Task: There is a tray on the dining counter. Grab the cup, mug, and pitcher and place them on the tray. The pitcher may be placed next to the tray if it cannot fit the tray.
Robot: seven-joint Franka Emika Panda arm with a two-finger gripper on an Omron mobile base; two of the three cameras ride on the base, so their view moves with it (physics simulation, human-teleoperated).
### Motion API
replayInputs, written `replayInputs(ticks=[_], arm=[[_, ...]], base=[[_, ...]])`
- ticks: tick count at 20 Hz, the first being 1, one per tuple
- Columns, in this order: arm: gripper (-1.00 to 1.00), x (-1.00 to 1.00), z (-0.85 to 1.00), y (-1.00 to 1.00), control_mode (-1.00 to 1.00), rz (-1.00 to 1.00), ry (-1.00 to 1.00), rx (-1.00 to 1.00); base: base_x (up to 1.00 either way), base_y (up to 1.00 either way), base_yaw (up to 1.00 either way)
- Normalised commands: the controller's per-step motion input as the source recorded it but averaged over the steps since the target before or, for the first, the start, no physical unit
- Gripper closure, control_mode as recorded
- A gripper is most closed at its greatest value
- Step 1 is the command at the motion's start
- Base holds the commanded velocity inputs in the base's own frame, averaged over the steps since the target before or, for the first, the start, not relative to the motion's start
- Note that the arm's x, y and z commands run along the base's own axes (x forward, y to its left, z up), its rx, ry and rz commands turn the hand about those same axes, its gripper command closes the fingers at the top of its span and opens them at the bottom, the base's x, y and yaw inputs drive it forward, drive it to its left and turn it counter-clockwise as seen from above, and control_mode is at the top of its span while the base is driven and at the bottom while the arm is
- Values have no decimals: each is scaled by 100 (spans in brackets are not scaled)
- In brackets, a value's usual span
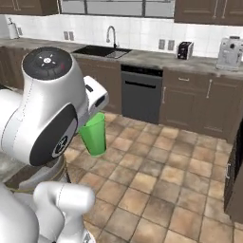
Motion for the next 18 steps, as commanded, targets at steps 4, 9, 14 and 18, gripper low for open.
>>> replayInputs(ticks=[4, 9, 14, 18], arm=[[100, 0, 0, 0, 100, 0, 0, 0], [100, 0, 0, 0, 100, 0, 0, 0], [100, 0, 0, 0, 100, 0, 0, 0], [100, 0, 0, 0, 100, 0, 0, 0]], base=[[79, -45, 73], [71, -26, 72], [79, -4, 66], [100, 0, 44]])
